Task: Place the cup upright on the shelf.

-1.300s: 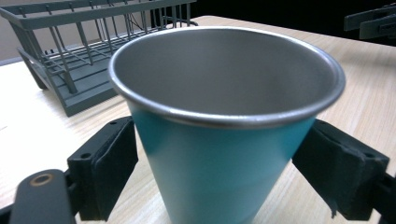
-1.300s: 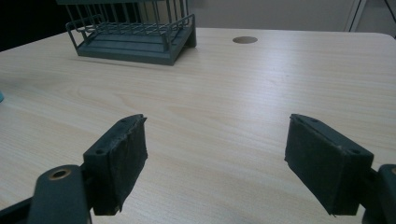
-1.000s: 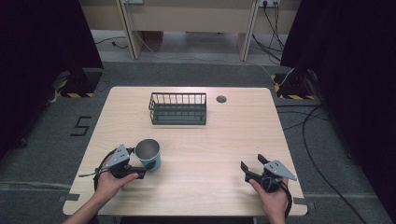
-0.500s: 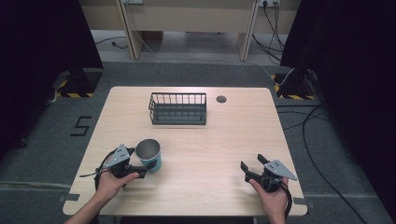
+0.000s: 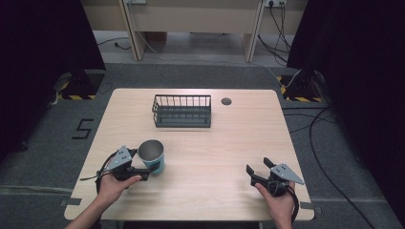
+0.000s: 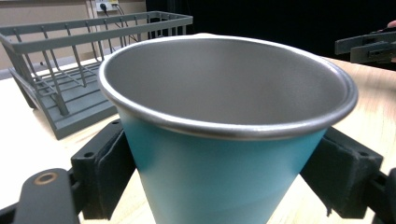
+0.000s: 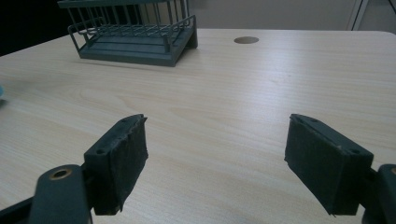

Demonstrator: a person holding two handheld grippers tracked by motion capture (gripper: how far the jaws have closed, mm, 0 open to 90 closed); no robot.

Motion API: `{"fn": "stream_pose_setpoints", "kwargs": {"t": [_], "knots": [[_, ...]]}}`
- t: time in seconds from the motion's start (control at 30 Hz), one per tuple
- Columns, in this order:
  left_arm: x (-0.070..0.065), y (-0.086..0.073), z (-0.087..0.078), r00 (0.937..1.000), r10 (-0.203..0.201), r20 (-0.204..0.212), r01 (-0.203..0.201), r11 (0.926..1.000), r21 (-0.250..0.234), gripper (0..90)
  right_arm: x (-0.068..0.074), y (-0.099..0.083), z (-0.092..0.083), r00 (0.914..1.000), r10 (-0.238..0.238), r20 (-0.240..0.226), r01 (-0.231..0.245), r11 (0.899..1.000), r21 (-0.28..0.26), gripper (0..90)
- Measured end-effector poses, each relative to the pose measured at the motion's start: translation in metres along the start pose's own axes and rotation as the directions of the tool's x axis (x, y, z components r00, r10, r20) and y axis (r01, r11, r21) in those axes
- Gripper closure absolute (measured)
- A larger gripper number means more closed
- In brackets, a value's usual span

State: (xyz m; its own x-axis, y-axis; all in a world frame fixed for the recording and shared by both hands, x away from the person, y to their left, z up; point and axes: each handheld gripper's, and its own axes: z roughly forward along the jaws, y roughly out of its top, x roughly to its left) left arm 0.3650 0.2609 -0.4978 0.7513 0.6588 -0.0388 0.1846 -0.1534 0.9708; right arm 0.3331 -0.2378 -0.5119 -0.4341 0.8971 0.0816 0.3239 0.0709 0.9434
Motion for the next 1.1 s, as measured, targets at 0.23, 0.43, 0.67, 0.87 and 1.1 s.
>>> {"fn": "stream_pose_setpoints", "kwargs": {"t": [0.23,0.43,0.67,0.87,1.1], "knots": [[0.002,0.012,0.001,1.0000,0.001,-0.006,-0.001,0.9998,-0.021,15.8,0.000,0.000,0.000,1.0000,0.003,-0.002,-0.003,1.000,-0.001,21.7],[0.005,0.023,0.004,0.9999,0.009,-0.015,-0.010,0.9991,-0.041,15.8,0.001,0.000,0.000,1.0000,0.002,-0.005,-0.002,1.000,-0.002,22.0],[0.009,0.034,0.005,0.9992,0.024,-0.033,-0.026,0.9983,-0.053,15.8,0.000,0.000,0.000,1.0000,0.003,-0.006,-0.003,1.000,-0.001,22.0],[0.011,0.040,0.006,0.9990,0.026,-0.037,-0.028,0.9982,-0.053,15.8,0.001,0.000,0.000,1.0000,0.002,-0.007,-0.002,1.000,0.000,22.1],[0.015,0.046,0.010,0.9986,0.031,-0.043,-0.034,0.9979,-0.055,15.8,0.001,0.000,0.000,1.0000,0.003,-0.008,-0.003,1.000,-0.001,22.0]]}}
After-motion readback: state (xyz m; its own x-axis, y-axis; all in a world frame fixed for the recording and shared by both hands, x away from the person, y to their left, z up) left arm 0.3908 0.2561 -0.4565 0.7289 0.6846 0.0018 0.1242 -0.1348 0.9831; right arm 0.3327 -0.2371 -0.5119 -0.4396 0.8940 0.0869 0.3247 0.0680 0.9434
